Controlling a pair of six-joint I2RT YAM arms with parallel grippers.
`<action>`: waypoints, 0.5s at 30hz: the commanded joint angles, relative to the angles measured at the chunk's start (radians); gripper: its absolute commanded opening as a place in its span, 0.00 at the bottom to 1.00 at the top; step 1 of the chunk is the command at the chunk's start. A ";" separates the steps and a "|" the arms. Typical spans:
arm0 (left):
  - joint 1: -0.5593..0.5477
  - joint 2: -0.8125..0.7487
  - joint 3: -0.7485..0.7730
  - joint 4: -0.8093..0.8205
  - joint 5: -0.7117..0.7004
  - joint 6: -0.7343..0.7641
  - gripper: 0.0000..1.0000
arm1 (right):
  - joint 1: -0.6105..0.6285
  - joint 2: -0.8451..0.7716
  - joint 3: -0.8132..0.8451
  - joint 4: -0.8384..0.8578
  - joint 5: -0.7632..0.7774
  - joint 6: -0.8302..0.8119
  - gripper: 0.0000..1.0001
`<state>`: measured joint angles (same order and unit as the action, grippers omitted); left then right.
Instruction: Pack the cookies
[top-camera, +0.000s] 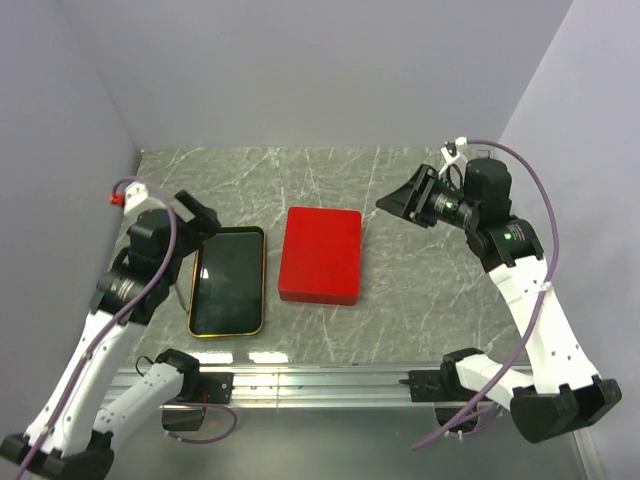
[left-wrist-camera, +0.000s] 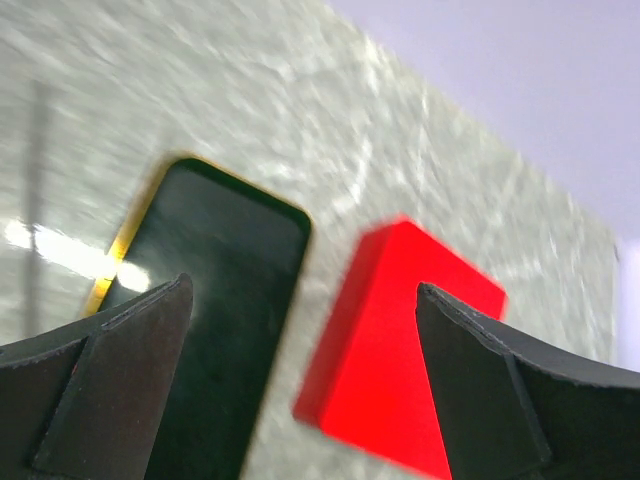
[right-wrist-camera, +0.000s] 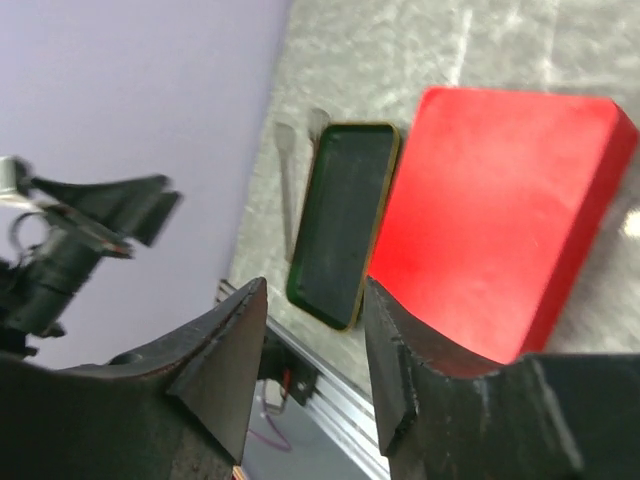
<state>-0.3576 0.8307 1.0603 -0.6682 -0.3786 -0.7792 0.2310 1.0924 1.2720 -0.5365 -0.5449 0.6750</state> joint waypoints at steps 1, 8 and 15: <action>0.003 -0.087 -0.095 0.054 -0.221 0.037 0.99 | -0.002 -0.049 -0.029 -0.141 0.054 -0.054 0.55; 0.003 -0.218 -0.351 0.295 -0.287 0.232 0.99 | -0.002 -0.222 -0.023 -0.250 0.077 -0.052 0.65; 0.019 -0.298 -0.650 0.609 -0.392 0.273 1.00 | -0.002 -0.298 -0.011 -0.388 0.134 -0.132 0.67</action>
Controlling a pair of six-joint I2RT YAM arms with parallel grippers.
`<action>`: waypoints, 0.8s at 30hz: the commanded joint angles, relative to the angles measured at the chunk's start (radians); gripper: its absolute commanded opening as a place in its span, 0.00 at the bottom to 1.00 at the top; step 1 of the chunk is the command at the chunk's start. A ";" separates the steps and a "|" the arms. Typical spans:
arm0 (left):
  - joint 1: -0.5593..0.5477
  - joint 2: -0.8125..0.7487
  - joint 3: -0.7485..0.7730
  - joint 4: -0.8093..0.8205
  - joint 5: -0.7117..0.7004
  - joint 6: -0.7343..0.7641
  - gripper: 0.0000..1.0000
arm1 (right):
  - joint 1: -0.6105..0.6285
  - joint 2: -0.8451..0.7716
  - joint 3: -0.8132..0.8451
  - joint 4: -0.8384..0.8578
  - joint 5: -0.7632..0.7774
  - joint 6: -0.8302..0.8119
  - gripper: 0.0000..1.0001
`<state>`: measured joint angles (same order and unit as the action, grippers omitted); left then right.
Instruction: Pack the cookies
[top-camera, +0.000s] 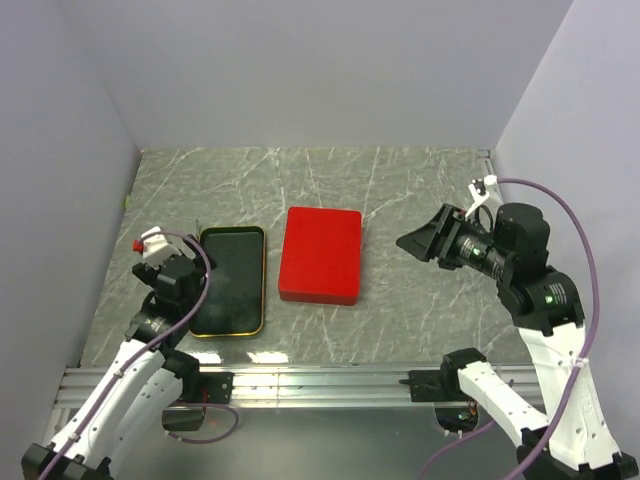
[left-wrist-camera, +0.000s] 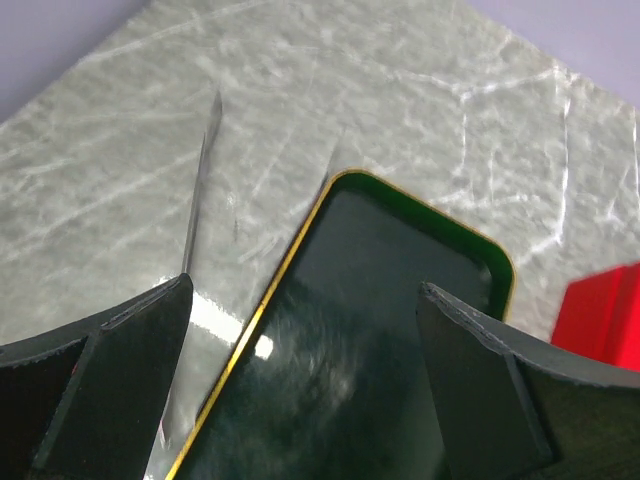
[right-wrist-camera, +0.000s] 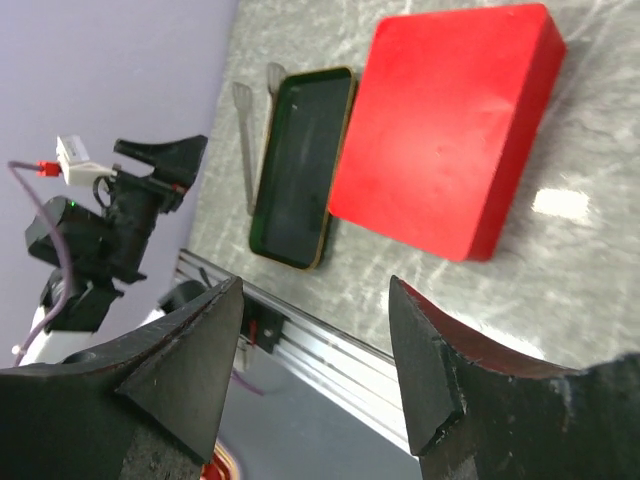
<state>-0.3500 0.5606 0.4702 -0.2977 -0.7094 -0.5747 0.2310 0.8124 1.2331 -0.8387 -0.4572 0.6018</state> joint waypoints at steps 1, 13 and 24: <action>0.011 -0.025 -0.089 0.367 -0.042 0.122 1.00 | -0.002 -0.025 0.022 -0.094 0.048 -0.062 0.67; 0.143 0.315 -0.337 0.954 0.105 0.219 0.99 | -0.002 -0.088 0.029 -0.161 0.077 -0.080 0.68; 0.302 0.740 -0.150 1.192 0.353 0.265 1.00 | -0.002 -0.122 -0.032 -0.103 0.144 -0.099 0.74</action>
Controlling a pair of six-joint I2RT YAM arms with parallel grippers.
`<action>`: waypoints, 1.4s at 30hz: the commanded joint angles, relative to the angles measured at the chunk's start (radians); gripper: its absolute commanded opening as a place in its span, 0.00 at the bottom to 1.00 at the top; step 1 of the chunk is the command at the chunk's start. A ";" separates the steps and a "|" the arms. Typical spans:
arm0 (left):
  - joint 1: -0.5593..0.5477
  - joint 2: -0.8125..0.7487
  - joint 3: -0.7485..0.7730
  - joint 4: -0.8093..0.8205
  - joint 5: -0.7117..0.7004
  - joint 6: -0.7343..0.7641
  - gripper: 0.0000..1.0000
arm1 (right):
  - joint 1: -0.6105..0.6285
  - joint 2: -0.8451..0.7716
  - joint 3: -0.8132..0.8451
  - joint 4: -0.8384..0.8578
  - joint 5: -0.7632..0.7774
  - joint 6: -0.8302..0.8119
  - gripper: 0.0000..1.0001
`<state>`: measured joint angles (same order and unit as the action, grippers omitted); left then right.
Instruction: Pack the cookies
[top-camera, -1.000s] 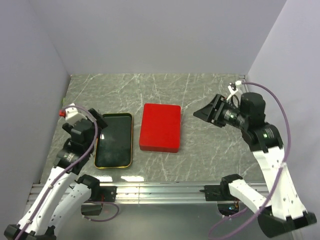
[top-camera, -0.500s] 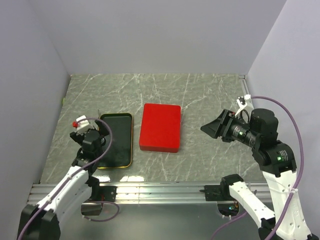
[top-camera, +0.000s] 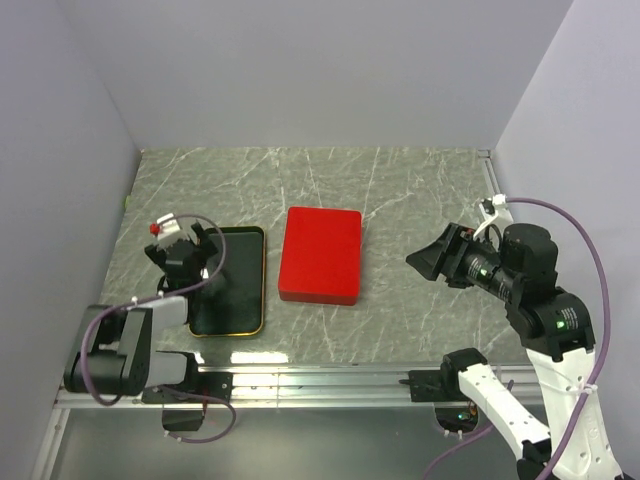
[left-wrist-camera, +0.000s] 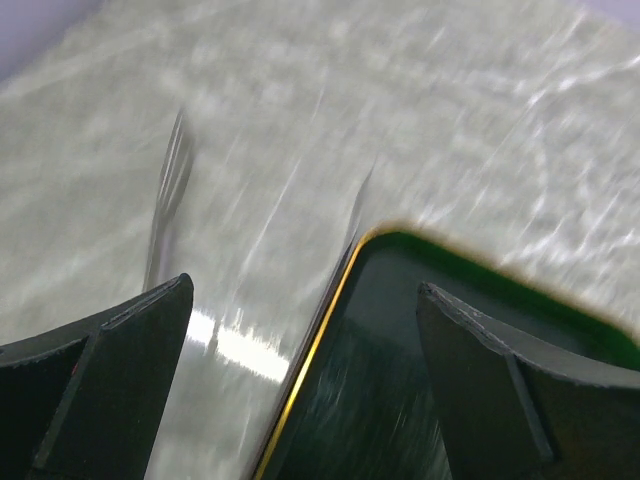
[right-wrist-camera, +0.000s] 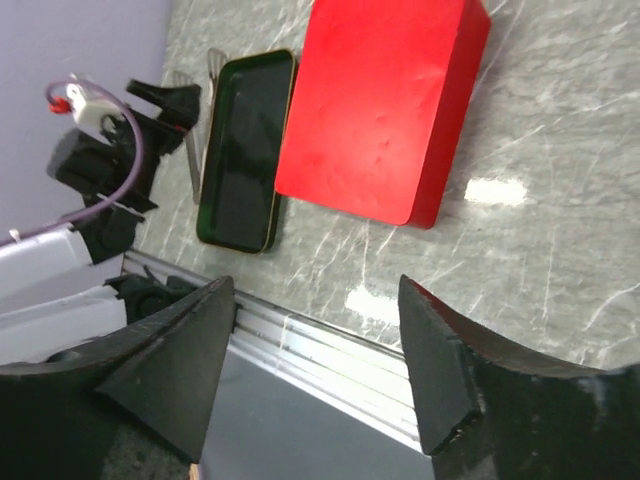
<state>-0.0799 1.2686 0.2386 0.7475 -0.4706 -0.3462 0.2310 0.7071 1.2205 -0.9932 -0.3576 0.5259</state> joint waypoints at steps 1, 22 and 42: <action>0.032 0.058 0.088 0.168 0.134 0.080 1.00 | -0.002 -0.020 -0.024 0.062 0.061 -0.029 0.76; 0.060 0.187 0.008 0.464 0.305 0.182 0.99 | 0.004 0.133 -0.220 0.444 0.630 -0.239 0.99; 0.060 0.190 0.008 0.466 0.303 0.184 0.99 | -0.226 0.340 -1.072 1.945 0.617 -0.300 1.00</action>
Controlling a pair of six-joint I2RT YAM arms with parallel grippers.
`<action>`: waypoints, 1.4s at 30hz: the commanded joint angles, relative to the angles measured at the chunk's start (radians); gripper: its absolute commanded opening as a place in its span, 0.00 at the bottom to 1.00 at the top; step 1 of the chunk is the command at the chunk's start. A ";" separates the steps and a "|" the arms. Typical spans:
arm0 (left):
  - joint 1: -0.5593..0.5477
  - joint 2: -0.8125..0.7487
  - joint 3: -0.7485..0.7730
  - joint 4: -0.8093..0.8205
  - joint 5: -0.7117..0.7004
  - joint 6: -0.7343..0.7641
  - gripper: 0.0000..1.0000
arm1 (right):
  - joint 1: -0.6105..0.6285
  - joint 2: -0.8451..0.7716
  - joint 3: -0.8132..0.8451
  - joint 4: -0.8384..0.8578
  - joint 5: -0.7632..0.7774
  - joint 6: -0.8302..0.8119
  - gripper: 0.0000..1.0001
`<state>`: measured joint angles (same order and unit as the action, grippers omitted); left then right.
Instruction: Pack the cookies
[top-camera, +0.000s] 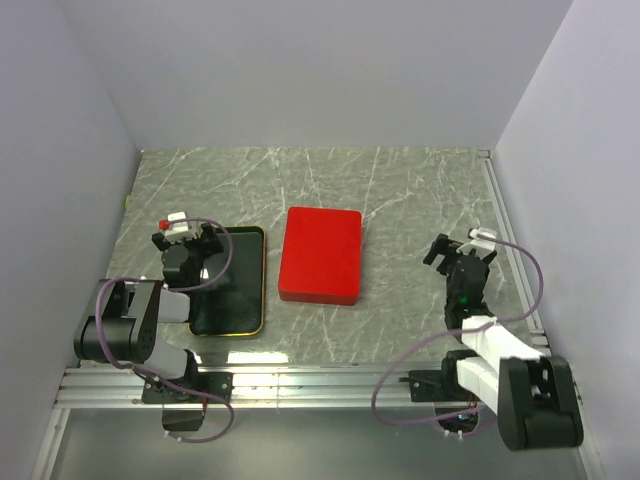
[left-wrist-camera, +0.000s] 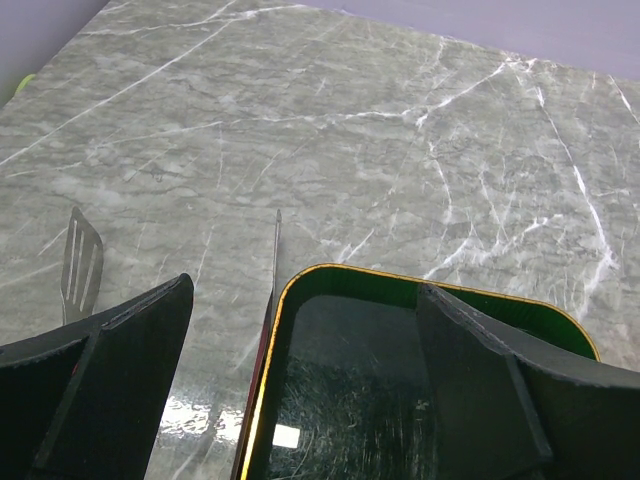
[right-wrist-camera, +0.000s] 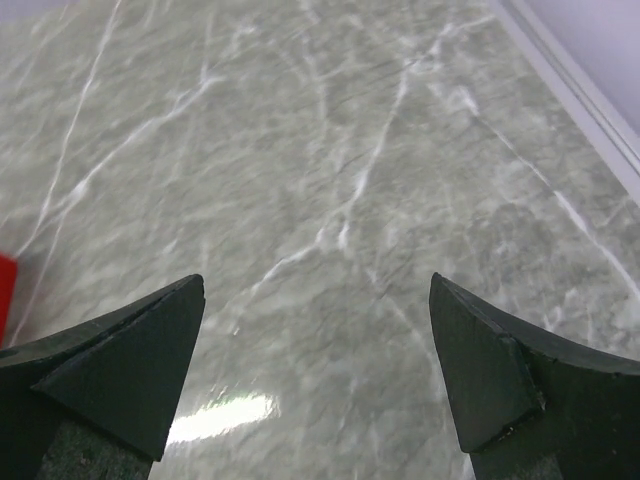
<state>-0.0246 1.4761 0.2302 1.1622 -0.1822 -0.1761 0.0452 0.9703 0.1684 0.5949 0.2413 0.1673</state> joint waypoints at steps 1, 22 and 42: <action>0.005 -0.017 0.017 0.050 0.015 0.013 0.99 | -0.041 0.091 -0.006 0.342 0.006 0.061 1.00; 0.003 -0.017 0.018 0.050 0.016 0.013 1.00 | -0.082 0.238 -0.038 0.561 -0.216 -0.020 1.00; 0.003 -0.016 0.020 0.050 0.015 0.013 0.99 | -0.022 0.327 0.051 0.510 -0.209 -0.094 1.00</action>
<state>-0.0246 1.4761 0.2302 1.1622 -0.1806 -0.1761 0.0174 1.3060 0.1844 1.0542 0.0246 0.0902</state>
